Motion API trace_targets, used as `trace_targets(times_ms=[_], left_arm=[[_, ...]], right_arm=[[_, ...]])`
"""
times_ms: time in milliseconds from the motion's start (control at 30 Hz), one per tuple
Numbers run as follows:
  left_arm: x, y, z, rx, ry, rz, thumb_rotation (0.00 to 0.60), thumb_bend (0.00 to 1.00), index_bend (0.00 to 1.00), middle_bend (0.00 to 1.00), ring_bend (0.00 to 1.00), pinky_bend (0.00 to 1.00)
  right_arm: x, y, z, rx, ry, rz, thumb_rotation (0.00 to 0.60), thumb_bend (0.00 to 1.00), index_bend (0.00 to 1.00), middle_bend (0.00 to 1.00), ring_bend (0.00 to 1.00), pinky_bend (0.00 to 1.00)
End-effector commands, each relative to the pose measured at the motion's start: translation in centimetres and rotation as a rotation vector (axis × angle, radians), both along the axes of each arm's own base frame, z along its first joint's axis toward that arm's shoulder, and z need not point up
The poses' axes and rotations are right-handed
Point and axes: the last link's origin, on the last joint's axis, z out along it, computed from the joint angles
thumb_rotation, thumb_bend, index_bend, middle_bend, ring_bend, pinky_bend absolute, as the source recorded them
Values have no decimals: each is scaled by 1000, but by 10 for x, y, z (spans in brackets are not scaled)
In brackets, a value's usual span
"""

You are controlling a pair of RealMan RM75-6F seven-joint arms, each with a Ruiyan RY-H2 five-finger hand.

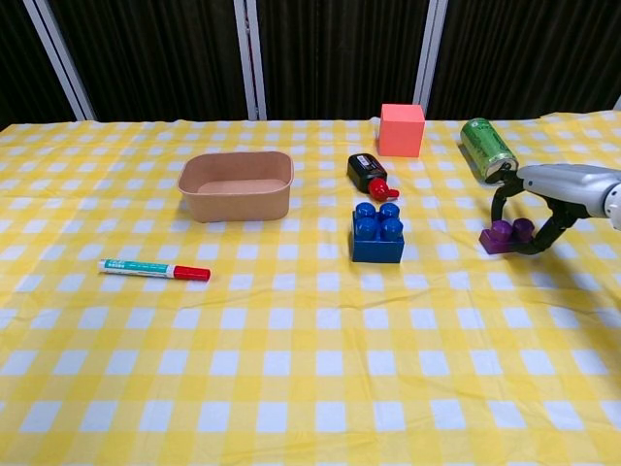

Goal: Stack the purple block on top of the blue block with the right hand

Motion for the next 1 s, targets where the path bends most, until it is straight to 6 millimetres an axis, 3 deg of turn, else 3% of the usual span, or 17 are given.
trace_targets(times_ms=[33, 1000], left_arm=[[0, 0, 0, 0, 0, 0, 600, 182, 163, 67, 0, 52], [3, 0, -4, -9, 8, -3, 600, 182, 163, 67, 0, 52]], right_arm=[[0, 0, -1, 1, 0, -1, 600, 384, 436, 0, 0, 0], [5, -3, 2, -13, 17, 25, 600, 410, 506, 0, 0, 0]])
